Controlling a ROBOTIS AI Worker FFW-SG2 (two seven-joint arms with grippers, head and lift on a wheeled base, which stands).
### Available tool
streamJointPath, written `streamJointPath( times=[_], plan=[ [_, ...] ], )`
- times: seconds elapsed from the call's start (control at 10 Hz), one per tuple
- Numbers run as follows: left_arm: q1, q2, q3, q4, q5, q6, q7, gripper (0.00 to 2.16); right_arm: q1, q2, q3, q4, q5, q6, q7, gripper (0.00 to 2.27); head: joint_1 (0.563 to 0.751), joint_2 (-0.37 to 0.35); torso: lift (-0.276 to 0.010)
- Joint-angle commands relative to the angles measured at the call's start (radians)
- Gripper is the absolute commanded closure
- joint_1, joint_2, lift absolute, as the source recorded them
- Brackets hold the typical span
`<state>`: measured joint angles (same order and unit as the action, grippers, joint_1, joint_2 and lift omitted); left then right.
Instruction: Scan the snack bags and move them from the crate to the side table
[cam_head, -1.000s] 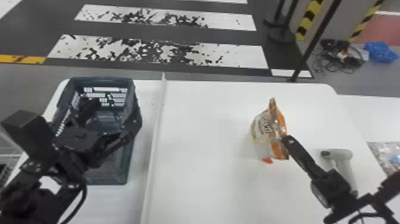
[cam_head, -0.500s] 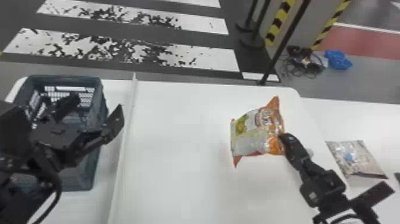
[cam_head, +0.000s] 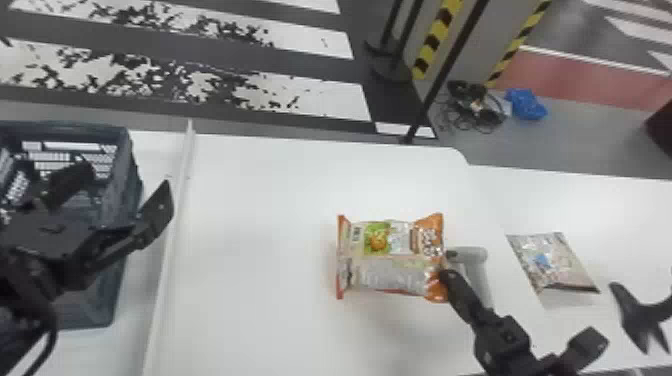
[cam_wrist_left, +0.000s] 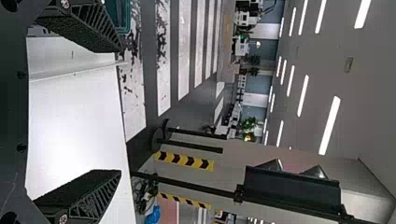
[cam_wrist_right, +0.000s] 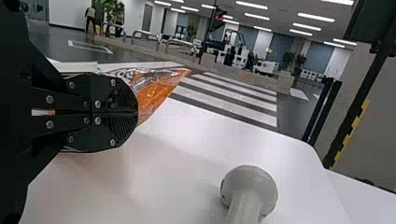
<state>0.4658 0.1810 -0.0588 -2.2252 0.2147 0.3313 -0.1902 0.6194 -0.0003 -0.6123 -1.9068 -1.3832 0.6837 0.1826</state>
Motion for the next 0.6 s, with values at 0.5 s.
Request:
streamJointPath(
  times=[0.5],
  plan=[
    [-0.012,-0.001,-0.023,0.012,0.003,-0.016,0.006,0.07,0.022,0.001,-0.026,-0.035,0.28,0.089,0.024,0.06,0.695,-0.322,-0.087]
  ],
)
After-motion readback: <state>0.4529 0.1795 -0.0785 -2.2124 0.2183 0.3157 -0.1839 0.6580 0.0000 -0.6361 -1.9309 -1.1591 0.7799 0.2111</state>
